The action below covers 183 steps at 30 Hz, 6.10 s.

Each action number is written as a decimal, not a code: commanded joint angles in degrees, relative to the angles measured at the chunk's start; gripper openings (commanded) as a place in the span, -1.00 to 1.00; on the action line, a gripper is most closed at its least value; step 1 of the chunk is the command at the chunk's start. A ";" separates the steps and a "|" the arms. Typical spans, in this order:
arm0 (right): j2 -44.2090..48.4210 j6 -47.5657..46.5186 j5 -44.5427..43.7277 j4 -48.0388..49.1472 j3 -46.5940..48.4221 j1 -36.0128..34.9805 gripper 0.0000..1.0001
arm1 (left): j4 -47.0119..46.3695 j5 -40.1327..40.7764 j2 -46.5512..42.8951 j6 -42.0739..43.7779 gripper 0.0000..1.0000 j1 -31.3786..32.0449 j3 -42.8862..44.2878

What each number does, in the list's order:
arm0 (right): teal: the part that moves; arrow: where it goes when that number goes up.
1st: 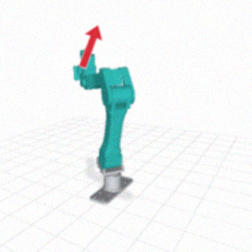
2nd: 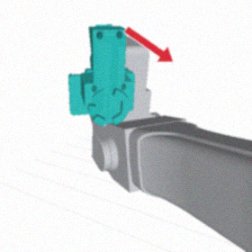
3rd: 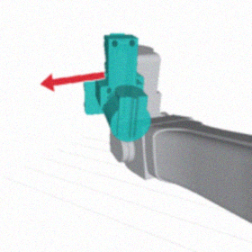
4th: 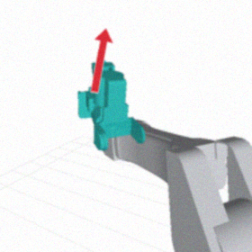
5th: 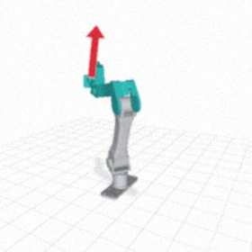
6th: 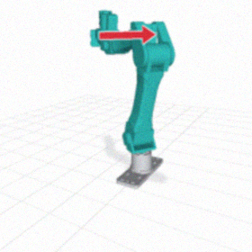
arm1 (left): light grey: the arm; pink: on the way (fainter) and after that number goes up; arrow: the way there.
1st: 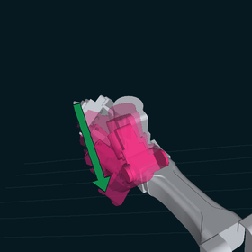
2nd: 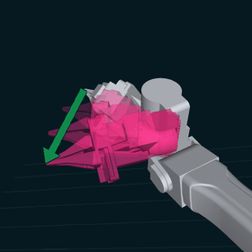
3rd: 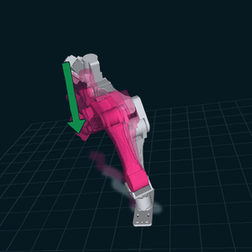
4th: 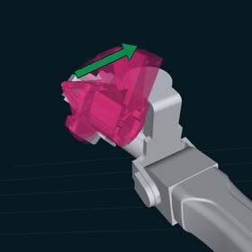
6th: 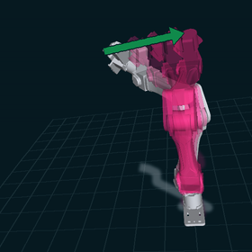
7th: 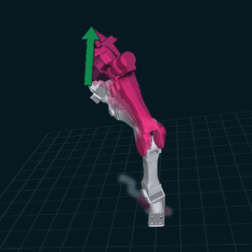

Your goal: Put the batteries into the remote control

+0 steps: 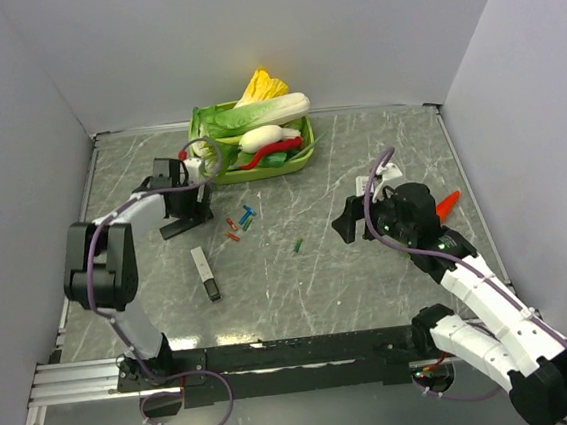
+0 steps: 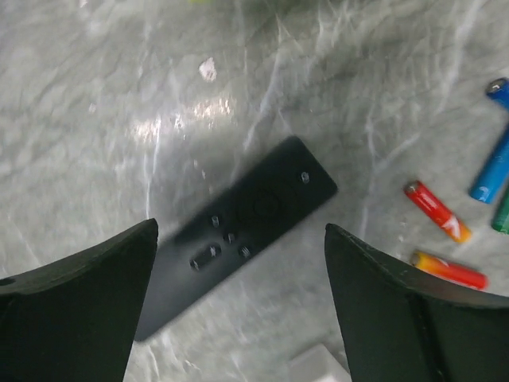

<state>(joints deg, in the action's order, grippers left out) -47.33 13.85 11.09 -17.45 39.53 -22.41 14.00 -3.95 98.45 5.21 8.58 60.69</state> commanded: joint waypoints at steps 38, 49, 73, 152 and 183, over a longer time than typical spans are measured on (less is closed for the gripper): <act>-0.30 0.30 27.38 20.66 -1.38 -3.33 0.99 | -5.62 -21.51 -27.42 -13.71 -0.98 -1.90 -1.16; -8.82 4.61 31.97 39.50 1.25 -15.81 0.99 | -61.51 -38.06 -40.10 -51.42 -0.98 13.55 -21.82; -16.13 9.62 35.49 53.58 5.73 -21.80 0.46 | -88.00 -37.45 -38.25 -65.50 -0.98 22.62 -26.84; -19.91 -20.96 1.12 4.89 17.78 -29.35 -0.31 | -16.99 17.21 -47.83 -64.02 -0.98 35.63 -17.71; -29.66 4.33 -9.95 -13.15 10.32 -14.77 -0.41 | -25.07 -6.75 -50.72 -53.64 -0.98 8.12 -25.78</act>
<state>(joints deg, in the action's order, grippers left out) -74.15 7.33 4.80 -28.25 51.92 -41.41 -6.13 -1.32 50.30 -50.78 17.04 39.59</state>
